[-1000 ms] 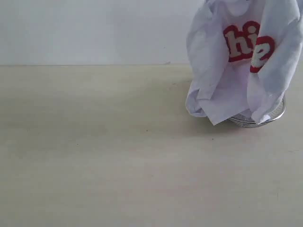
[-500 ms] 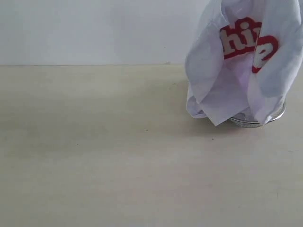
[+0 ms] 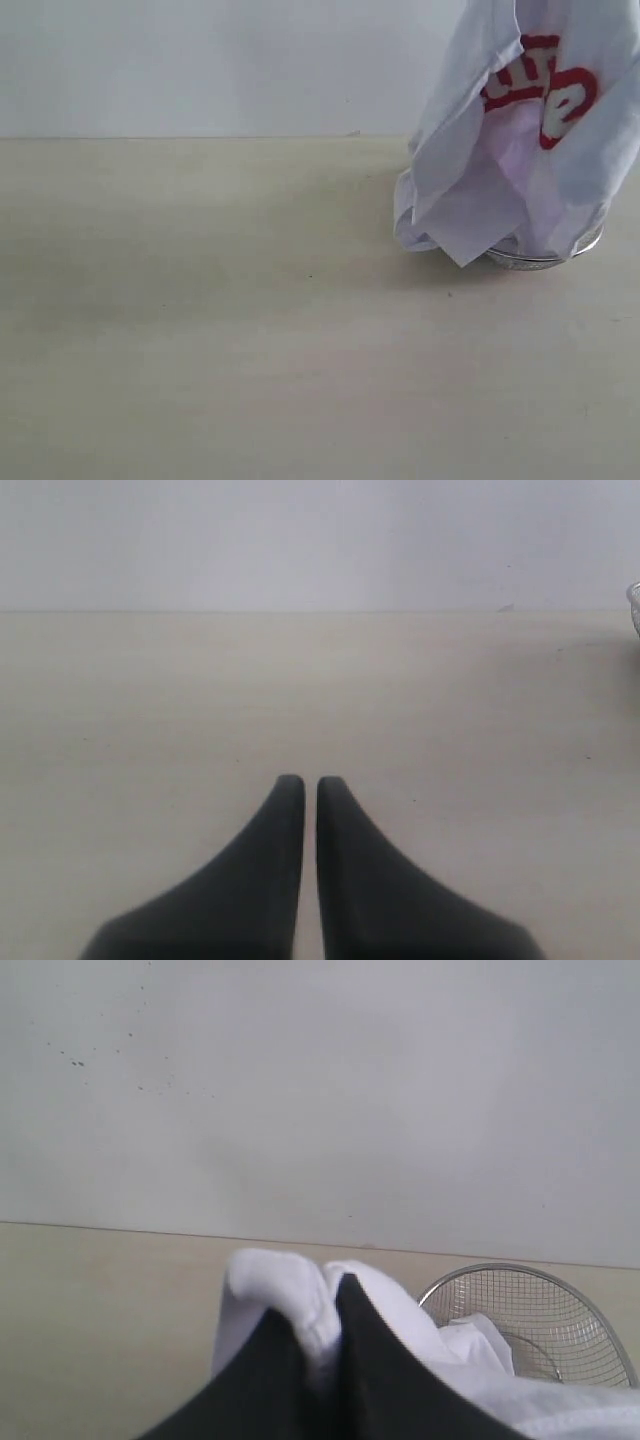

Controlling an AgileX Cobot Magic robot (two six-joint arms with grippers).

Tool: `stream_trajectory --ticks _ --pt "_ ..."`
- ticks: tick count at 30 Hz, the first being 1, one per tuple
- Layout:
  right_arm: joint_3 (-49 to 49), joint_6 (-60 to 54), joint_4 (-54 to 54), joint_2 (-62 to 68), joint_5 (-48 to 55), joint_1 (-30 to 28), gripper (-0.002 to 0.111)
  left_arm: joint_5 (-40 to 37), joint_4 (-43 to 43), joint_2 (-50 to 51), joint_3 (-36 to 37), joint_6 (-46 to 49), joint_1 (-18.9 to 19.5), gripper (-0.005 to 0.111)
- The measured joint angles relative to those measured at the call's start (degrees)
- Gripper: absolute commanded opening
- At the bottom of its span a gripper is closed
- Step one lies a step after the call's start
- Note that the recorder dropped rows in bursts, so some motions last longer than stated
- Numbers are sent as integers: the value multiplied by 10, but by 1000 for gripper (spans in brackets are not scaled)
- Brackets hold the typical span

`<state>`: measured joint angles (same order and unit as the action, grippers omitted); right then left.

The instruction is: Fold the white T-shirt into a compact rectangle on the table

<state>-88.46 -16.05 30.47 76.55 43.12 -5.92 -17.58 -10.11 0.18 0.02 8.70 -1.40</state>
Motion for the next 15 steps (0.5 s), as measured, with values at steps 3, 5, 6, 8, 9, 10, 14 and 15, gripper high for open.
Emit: stream_trajectory --ticks 3,5,6,8,9,10,14,15 --pt "0 0 0 0 1 0 0 0 0 0 0 0 0 5" --pt "0 0 0 0 2 0 0 7 0 0 0 0 0 5" --pt "0 0 0 0 2 0 0 15 0 0 0 0 0 5" --pt "0 0 1 0 2 0 0 37 -11 0 0 -3 0 5" --pt "0 -1 3 0 2 0 0 54 -37 0 0 -11 0 5" --pt "0 -2 5 0 2 0 0 71 -68 0 0 -21 0 5" --pt "0 -8 15 0 3 0 0 133 -269 0 0 -71 0 5" --pt "0 -10 15 0 4 0 0 144 -317 0 0 -78 0 5"
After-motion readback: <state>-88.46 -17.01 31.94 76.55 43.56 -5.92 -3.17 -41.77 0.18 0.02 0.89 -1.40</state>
